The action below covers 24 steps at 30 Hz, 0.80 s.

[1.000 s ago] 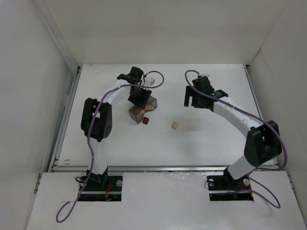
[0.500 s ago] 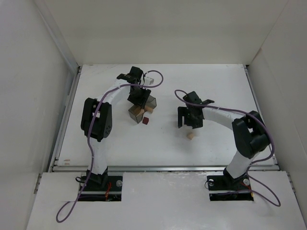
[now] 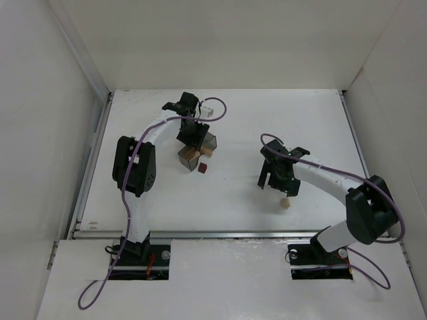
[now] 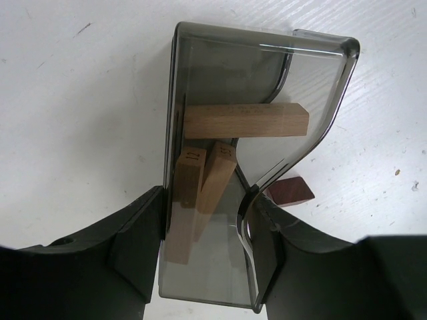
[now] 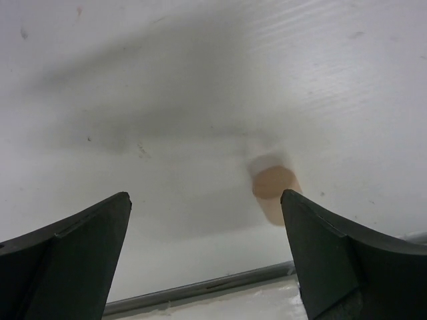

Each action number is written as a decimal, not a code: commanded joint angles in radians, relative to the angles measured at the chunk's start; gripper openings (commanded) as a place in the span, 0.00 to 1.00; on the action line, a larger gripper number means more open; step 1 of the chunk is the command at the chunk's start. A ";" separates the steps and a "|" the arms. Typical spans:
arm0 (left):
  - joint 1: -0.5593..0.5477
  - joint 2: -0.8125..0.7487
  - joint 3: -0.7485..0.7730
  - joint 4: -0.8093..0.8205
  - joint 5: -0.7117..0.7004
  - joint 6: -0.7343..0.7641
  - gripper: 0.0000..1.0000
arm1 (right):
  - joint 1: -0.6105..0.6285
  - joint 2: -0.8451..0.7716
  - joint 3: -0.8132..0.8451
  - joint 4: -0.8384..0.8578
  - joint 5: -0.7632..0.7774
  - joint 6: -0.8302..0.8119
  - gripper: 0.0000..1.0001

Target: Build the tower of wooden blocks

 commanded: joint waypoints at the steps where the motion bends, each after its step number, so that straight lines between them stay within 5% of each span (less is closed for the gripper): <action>1: 0.003 -0.040 0.025 -0.020 0.036 0.001 0.00 | 0.011 -0.071 0.055 -0.105 0.141 0.171 1.00; 5: 0.003 -0.040 0.024 -0.020 0.056 0.025 0.00 | 0.012 -0.071 0.069 -0.233 0.235 0.260 1.00; 10: 0.003 -0.040 -0.005 -0.007 0.080 0.050 0.00 | 0.012 -0.116 -0.095 -0.133 0.065 0.195 1.00; 17: 0.040 -0.006 0.032 -0.026 0.166 0.059 0.00 | -0.088 0.034 0.159 -0.216 0.219 0.151 1.00; 24: 0.051 0.012 0.051 -0.035 0.145 0.093 0.00 | -0.457 -0.004 0.233 -0.178 0.181 0.252 1.00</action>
